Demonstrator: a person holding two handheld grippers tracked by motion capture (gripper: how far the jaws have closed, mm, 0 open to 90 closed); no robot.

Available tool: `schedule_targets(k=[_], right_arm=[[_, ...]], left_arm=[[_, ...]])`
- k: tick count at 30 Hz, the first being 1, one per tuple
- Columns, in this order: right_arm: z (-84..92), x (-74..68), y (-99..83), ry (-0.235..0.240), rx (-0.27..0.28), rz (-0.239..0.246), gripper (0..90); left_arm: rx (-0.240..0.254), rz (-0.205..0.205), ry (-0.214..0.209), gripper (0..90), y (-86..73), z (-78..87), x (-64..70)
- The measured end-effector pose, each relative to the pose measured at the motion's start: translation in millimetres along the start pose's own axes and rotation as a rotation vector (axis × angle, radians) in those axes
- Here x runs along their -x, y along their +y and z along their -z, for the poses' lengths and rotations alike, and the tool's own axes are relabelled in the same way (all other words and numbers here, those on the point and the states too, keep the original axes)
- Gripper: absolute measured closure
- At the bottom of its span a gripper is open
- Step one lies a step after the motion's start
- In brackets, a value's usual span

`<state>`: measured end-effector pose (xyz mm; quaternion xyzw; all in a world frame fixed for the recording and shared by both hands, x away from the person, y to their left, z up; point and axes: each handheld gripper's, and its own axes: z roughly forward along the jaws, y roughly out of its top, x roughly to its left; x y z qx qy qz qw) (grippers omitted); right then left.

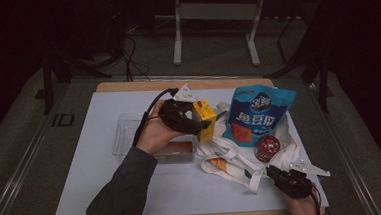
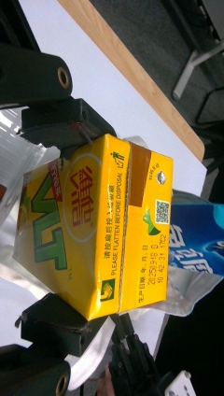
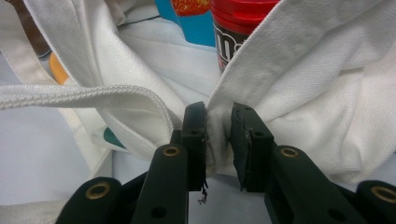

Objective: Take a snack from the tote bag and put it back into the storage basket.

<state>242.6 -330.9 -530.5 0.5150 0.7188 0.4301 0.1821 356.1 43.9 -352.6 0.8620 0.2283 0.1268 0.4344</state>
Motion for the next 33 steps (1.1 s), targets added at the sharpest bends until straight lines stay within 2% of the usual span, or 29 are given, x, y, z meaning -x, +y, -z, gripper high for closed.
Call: schedule_targets(k=[18, 25, 33], right_arm=[[0.0, 0.1, -0.3, 0.002, 0.0, -0.003, 75.3], [0.0, 0.1, -0.5, 0.002, 0.002, -0.004, 75.4], [-0.1, 0.8, -0.8, 0.005, 0.004, -0.007, 75.2]], left_arm=[[-0.022, 0.031, 0.073, 28.5, -15.0, 13.2, -13.4], [-0.016, 0.049, 0.092, 28.5, -19.8, 19.8, -19.0], [-0.034, 0.06, 0.138, 28.5, -27.8, 22.9, -24.9]])
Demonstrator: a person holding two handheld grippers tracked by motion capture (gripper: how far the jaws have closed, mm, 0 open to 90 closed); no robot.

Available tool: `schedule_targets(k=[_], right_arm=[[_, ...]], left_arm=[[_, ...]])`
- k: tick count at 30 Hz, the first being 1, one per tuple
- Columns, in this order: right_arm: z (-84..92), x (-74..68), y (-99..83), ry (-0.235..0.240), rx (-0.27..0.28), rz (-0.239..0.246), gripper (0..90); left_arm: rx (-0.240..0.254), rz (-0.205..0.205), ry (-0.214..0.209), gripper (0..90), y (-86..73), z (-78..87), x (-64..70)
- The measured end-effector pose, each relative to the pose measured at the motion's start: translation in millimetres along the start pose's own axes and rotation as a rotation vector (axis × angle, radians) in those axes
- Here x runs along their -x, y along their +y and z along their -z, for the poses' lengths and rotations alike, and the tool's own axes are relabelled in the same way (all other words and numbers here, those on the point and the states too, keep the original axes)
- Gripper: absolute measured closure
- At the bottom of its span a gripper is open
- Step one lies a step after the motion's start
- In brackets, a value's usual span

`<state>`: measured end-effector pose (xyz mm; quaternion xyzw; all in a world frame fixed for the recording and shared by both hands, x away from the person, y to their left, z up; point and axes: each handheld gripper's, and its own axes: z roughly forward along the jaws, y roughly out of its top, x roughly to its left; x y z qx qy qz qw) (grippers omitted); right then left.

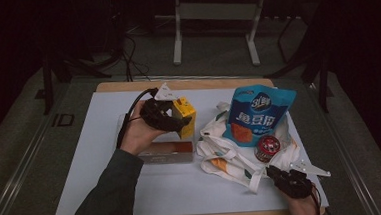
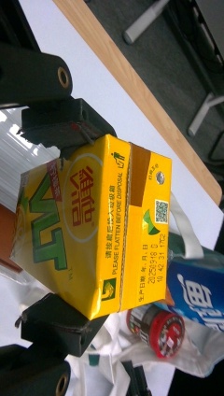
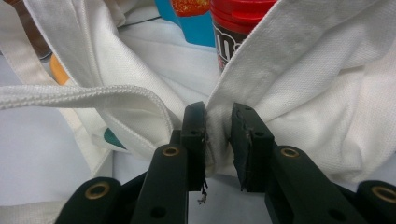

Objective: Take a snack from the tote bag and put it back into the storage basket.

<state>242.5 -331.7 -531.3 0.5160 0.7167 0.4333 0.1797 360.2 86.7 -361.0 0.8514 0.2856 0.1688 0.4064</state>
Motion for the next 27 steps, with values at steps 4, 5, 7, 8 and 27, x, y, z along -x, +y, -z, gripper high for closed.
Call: schedule_targets(k=[4, 5, 7, 8, 27], right_arm=[[0.0, 0.1, 0.0, 0.0, 0.0, 0.0, 75.2], [0.0, 0.0, 0.0, 0.0, 0.0, 0.0, 75.2], [0.0, 0.0, 0.0, 0.0, 0.0, 0.0, 75.2], [0.0, 0.0, 0.0, 0.0, 0.0, 0.001, 75.2], [0.0, -0.2, -0.1, -0.001, 0.0, -0.001, 75.2]], left_arm=[[-0.018, 0.004, 0.024, 28.5, -5.0, -0.1, -3.7], [-0.016, 0.011, 0.025, 28.5, -6.5, 0.1, -4.7], [-0.009, 0.019, 0.035, 28.5, -9.1, 0.9, -6.9], [-0.008, 0.026, 0.042, 28.5, -10.0, 1.4, -7.8], [-0.015, 0.085, 0.105, 28.5, -28.0, 5.5, -24.5]])
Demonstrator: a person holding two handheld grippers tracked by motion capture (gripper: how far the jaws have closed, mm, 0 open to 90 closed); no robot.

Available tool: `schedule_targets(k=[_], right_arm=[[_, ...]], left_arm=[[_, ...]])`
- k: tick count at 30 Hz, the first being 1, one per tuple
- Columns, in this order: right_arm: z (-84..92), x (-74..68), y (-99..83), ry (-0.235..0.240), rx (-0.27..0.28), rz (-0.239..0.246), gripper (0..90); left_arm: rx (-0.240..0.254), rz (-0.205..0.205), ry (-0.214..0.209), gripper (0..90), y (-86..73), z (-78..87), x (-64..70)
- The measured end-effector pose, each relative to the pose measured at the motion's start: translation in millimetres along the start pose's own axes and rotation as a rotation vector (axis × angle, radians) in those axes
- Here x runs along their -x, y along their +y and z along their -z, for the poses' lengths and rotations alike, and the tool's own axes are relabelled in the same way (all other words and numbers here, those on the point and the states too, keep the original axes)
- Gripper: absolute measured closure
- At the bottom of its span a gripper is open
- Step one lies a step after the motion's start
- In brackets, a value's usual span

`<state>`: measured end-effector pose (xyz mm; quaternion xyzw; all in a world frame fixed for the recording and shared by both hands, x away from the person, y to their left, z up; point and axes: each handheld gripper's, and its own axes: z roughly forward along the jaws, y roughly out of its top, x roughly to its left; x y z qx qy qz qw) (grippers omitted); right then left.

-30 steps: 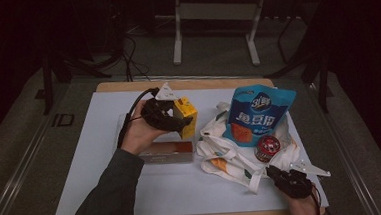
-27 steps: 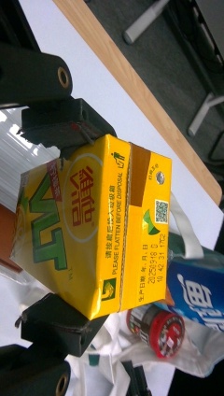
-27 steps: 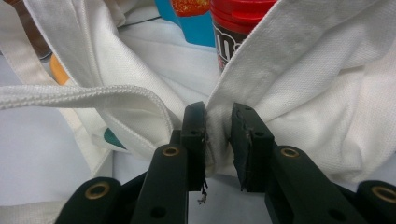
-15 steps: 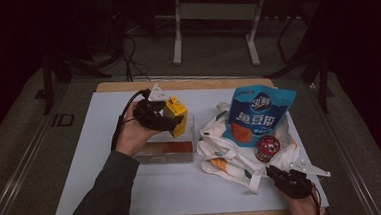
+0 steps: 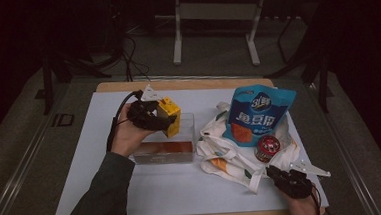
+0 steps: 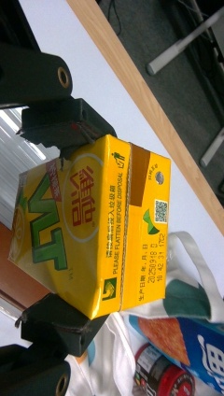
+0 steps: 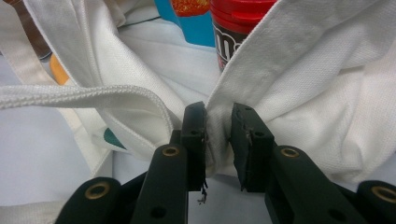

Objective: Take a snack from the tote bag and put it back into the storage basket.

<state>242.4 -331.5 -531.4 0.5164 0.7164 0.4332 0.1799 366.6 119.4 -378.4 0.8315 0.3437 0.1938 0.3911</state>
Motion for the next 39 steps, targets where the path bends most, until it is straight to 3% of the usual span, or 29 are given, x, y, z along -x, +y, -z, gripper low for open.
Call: schedule_targets(k=[6, 19, 20, 30, 39], right_arm=[[0.0, -0.1, 0.0, 0.0, 0.0, 0.0, 75.2], [0.0, 0.0, 0.0, 0.0, 0.0, 0.001, 75.2], [-0.1, 0.0, 0.0, 0.0, 0.0, 0.001, 75.2], [0.0, 0.0, 0.0, 0.0, 0.0, 0.0, 75.2], [0.0, 0.1, 0.0, 0.001, 0.0, -0.001, 75.1]], left_arm=[[-0.001, 0.034, 0.022, 28.5, -8.4, 1.0, -8.3], [-0.008, 0.051, 0.078, 28.5, -14.7, 3.5, -16.0], [-0.003, 0.069, 0.089, 28.5, -15.7, 3.7, -17.8], [-0.001, 0.106, 0.135, 28.5, -20.4, 5.8, -23.0], [-0.005, 0.113, 0.151, 28.5, -23.3, 5.7, -24.8]])
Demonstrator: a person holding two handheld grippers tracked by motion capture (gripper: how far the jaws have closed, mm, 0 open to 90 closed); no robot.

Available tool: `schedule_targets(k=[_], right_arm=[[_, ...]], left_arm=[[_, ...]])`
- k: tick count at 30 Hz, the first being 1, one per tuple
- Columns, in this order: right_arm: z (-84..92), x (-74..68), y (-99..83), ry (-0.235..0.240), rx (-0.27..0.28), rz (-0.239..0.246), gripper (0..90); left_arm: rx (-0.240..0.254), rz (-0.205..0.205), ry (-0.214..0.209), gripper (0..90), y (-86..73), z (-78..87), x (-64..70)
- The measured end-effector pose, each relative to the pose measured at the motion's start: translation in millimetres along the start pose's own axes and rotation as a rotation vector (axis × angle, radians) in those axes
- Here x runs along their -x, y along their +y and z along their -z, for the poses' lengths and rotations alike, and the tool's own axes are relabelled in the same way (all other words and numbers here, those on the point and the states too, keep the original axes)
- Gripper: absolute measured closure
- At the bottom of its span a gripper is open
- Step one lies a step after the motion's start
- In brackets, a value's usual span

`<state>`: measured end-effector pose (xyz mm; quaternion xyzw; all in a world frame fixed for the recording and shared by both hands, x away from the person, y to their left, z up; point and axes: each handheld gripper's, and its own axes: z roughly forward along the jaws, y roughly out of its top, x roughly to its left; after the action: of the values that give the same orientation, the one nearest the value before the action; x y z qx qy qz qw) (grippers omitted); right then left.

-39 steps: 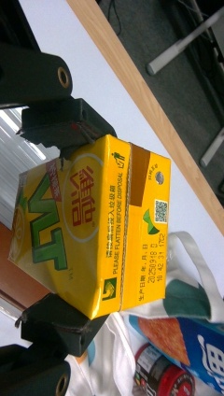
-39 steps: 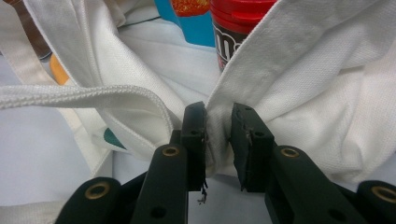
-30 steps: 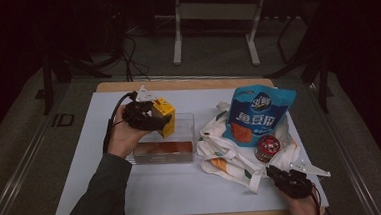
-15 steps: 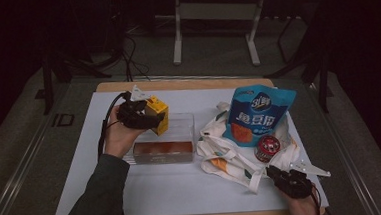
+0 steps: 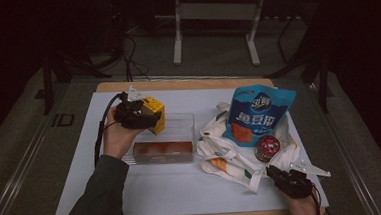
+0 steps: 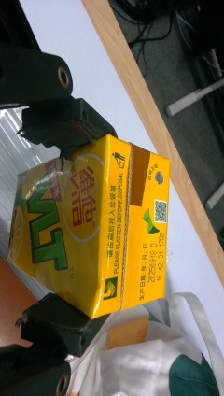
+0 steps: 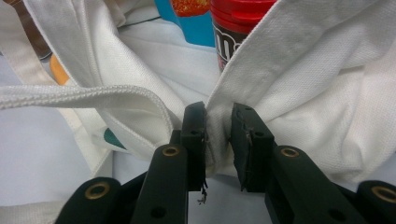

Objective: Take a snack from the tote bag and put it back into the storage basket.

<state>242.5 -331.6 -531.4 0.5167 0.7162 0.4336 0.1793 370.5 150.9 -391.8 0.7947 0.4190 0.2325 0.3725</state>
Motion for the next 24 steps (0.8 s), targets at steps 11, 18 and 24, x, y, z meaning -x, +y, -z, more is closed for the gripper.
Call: schedule_targets(k=[11, 18, 24], right_arm=[[-0.1, 0.3, 0.0, 0.002, 0.0, 0.0, 75.1], [-0.1, 0.2, 0.0, 0.001, 0.0, -0.001, 75.1], [-0.1, 0.2, 0.1, 0.002, 0.0, -0.001, 75.1]], left_arm=[[-0.002, 0.027, 0.031, 28.5, -7.0, -0.5, -5.8], [-0.011, 0.063, 0.055, 28.5, -17.7, -5.1, -13.0], [-0.023, 0.077, 0.093, 28.4, -25.4, -7.1, -17.7]])
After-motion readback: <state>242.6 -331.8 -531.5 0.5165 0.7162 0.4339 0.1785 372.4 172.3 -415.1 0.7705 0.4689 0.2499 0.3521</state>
